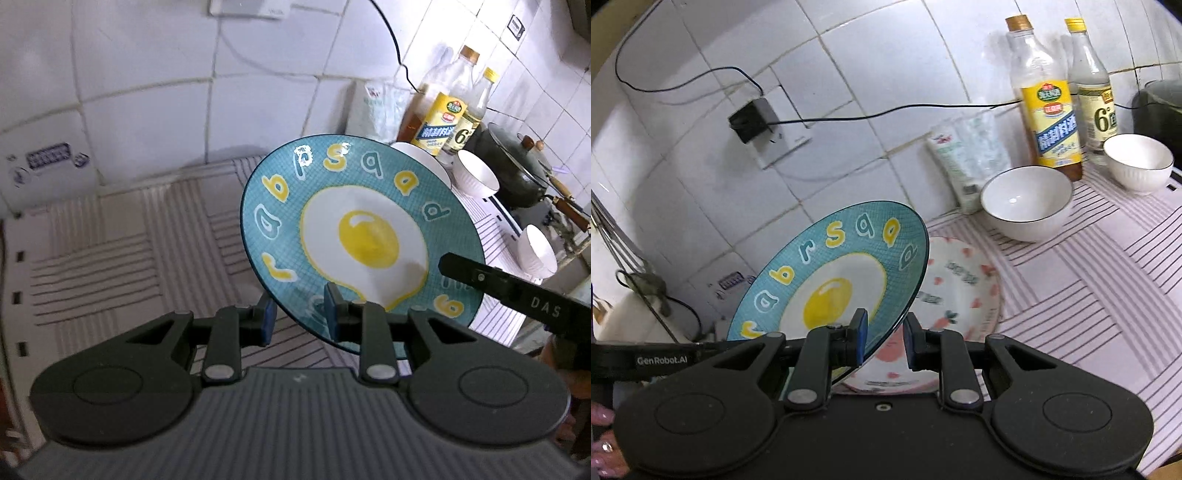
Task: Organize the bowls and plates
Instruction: 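Lift the blue egg plate and carry it toward the plate stack, then lower the blue egg plate onto the pink bunny plate and open both grippers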
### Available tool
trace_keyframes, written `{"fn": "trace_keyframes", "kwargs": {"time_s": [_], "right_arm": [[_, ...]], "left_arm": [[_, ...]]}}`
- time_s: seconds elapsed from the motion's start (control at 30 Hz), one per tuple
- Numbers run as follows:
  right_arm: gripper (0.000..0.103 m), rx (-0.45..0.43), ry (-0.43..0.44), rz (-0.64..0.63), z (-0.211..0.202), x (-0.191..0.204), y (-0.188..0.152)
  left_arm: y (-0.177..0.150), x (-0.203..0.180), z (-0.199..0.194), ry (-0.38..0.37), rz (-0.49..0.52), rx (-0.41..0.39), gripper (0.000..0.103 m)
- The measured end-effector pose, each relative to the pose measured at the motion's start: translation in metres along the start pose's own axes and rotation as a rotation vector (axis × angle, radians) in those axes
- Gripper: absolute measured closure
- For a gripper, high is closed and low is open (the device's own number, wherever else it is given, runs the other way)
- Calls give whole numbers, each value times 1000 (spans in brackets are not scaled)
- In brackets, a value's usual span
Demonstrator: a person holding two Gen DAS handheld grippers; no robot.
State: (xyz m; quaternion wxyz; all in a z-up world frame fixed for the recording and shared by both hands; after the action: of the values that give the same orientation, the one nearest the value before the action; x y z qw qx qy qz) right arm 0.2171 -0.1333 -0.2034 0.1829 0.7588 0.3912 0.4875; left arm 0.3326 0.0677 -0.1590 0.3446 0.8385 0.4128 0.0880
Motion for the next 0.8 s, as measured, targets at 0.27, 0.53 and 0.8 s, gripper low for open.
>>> {"fn": "trace_keyframes", "kwargs": {"time_s": [0.27,0.53,0.8], "right_arm": [[78,-16,-33,25,16,-20,1],[78,24,-93,60,39,-34,-1],[77,70,-153,6,47,-30,1]], "left_arm": [[9,1,35,-30,-8,104,78],[15,-2,62,-22,28,201,77],[25,-1,74,-9,-12,294,77]]}}
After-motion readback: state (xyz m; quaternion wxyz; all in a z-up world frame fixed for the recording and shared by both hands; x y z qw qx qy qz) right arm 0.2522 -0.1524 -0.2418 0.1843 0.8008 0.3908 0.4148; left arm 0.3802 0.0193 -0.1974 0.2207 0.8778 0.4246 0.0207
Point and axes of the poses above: each gripper's, at about its wrist camera, not at the fingertips, and z roughly the way its jaws point, x to its left, y to its top, the point moved 5 cm from there along z, roughly the way its jaws point, and after that the axes turned 10 degrees about z, right-handed, at the moved point
